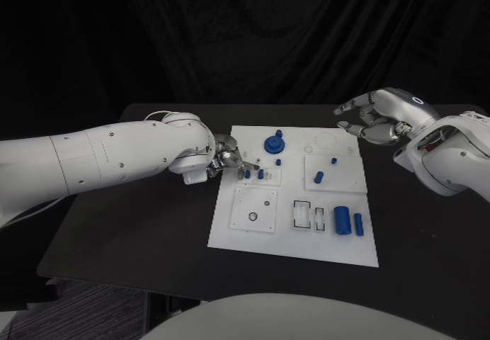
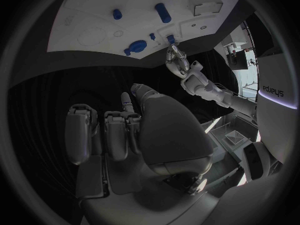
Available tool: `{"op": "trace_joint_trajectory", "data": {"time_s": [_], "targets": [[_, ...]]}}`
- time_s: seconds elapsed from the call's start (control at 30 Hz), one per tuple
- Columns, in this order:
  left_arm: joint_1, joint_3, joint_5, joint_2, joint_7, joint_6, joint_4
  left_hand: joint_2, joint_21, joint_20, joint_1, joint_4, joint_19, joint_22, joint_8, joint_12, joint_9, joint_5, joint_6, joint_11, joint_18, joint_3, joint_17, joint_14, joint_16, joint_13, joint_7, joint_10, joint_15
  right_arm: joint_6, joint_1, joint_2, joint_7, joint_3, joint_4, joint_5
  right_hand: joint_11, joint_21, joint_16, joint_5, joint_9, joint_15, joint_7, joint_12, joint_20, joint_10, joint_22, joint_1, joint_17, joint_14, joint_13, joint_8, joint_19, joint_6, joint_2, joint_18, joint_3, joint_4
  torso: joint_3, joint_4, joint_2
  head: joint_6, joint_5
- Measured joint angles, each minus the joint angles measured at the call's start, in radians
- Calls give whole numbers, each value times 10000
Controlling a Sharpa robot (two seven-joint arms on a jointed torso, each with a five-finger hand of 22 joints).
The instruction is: Assemble the parts on the task board
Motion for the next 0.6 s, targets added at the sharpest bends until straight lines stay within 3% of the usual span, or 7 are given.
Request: {"op": "trace_joint_trajectory", "data": {"time_s": [0.23,0.3,0.4,0.43,0.53,0.6], "targets": [[0,-15,-1,-104,70,-136,66,305,0,0,-864,5,0,0,62,0,160,-419,12,0,0,-953,0,0,0,0,55,0,0,11,0,-27,-3,0,15,0,0,0,0,0,1,0,-35,0,0,0,0,0,0,0,0,0,0,35,0,-1,0,0,0,-6,0,0,-2],[-13,-27,-31,-197,182,-335,132,426,0,35,-1137,1,35,0,214,0,290,-446,19,0,-1,-1347,0,0,0,0,48,0,0,11,0,-45,-3,0,21,0,0,0,0,0,1,0,-35,0,0,0,0,0,0,0,-1,0,0,35,0,-1,0,0,0,-6,0,0,-10],[-29,-40,-173,-343,575,-844,237,451,82,10,-1162,-12,60,0,364,0,443,-446,33,0,-1,-1610,0,0,0,0,34,0,0,11,0,-78,-2,0,31,0,0,0,0,0,1,0,-35,0,0,0,0,0,0,0,-1,0,0,35,0,0,0,0,0,-7,2,0,-25],[-29,-40,-237,-387,763,-1048,268,557,143,14,-1053,-48,126,0,465,0,529,-434,32,0,-1,-1642,0,0,0,0,34,0,-1,11,0,-87,-2,0,34,0,0,0,0,0,1,0,-35,0,0,0,-1,0,0,0,-1,0,0,35,0,-1,0,0,0,-7,2,0,-36],[-29,-38,-517,-552,1542,-1872,364,503,195,-6,144,-84,145,0,1115,0,1160,468,-150,0,-2,-1777,0,0,0,0,-97,0,0,8,0,-115,-1,0,42,0,0,-19,0,0,1,0,-35,0,0,0,-1,0,0,0,-1,0,0,35,0,-1,0,0,-1,-12,4,0,-54],[-29,-35,-786,-669,2205,-2550,401,459,195,-6,750,-11,145,0,1497,0,1545,868,-390,0,-1,-1887,0,0,0,-1,-85,0,0,6,0,-131,0,0,45,0,0,-95,-30,0,2,0,-35,0,0,0,-1,0,0,0,-1,0,0,35,0,0,0,0,-3,-12,5,0,-54]]}}
